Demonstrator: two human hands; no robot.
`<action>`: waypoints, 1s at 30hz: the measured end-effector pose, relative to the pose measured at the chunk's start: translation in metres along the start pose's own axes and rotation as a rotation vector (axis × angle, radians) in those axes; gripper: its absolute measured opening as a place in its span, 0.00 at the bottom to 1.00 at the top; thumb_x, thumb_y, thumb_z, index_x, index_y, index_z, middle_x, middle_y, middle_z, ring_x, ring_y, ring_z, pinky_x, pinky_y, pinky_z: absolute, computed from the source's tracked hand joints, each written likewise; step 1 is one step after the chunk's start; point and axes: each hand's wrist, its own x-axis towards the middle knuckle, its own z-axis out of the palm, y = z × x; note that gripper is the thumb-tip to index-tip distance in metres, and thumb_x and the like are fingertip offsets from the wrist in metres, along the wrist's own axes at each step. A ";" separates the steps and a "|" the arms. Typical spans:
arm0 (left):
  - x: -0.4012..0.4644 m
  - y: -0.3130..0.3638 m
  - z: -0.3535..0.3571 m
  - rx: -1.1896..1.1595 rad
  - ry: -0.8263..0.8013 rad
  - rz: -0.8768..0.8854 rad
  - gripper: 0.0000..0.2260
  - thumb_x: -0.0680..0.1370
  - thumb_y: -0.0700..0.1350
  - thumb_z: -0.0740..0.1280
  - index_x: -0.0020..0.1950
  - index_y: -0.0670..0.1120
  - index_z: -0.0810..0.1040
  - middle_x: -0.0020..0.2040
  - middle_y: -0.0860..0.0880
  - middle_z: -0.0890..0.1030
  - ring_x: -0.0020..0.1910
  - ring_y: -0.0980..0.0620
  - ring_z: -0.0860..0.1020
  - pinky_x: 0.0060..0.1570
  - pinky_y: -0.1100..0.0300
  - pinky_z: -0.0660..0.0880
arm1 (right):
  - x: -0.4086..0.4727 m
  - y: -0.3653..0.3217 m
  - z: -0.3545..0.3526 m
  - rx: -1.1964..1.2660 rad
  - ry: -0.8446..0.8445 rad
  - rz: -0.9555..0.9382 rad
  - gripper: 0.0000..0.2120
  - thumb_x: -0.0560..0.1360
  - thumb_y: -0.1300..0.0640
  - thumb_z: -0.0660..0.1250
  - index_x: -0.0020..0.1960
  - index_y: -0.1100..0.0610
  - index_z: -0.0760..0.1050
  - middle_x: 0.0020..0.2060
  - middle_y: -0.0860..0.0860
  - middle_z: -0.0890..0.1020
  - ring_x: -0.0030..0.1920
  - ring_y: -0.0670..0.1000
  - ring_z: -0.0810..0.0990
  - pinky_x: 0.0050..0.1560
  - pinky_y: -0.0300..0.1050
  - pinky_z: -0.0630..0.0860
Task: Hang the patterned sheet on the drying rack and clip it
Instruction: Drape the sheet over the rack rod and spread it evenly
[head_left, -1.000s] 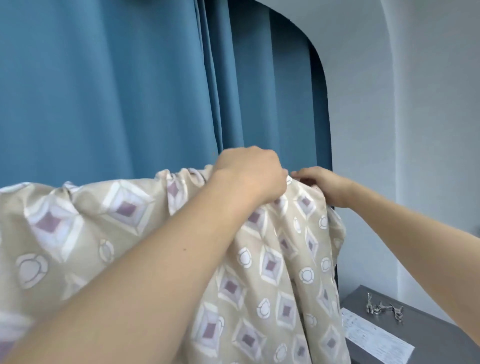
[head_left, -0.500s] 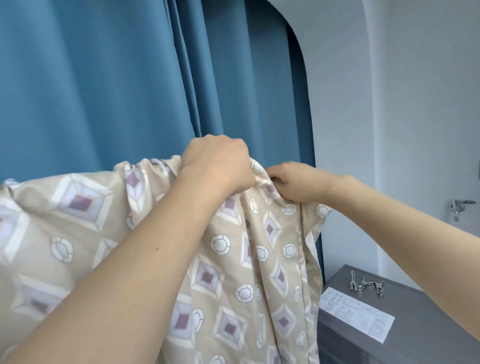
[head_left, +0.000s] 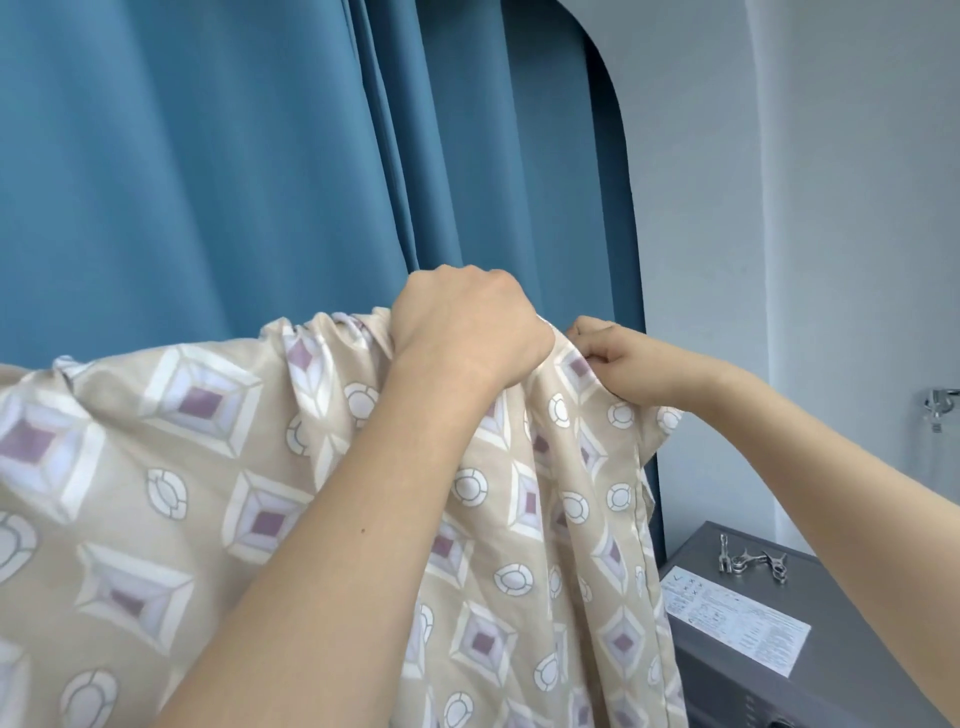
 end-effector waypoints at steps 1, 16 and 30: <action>0.000 0.003 -0.002 -0.003 -0.010 0.003 0.09 0.77 0.47 0.56 0.36 0.48 0.65 0.33 0.50 0.66 0.39 0.45 0.69 0.38 0.55 0.60 | -0.004 -0.005 -0.002 0.058 -0.004 0.007 0.18 0.77 0.68 0.55 0.52 0.49 0.78 0.49 0.41 0.76 0.51 0.42 0.76 0.52 0.36 0.71; -0.054 -0.068 -0.043 -0.064 0.026 -0.074 0.06 0.79 0.47 0.54 0.45 0.46 0.65 0.44 0.46 0.70 0.44 0.44 0.68 0.45 0.53 0.61 | -0.001 -0.099 0.009 0.371 0.294 -0.011 0.14 0.80 0.51 0.56 0.52 0.52 0.80 0.43 0.40 0.82 0.44 0.43 0.80 0.44 0.40 0.76; -0.105 -0.128 -0.039 0.007 0.128 0.005 0.09 0.84 0.50 0.50 0.48 0.49 0.64 0.38 0.49 0.75 0.32 0.48 0.65 0.27 0.58 0.51 | 0.039 -0.158 0.060 -0.207 0.712 0.102 0.25 0.76 0.46 0.45 0.28 0.63 0.61 0.23 0.55 0.64 0.31 0.58 0.65 0.36 0.52 0.65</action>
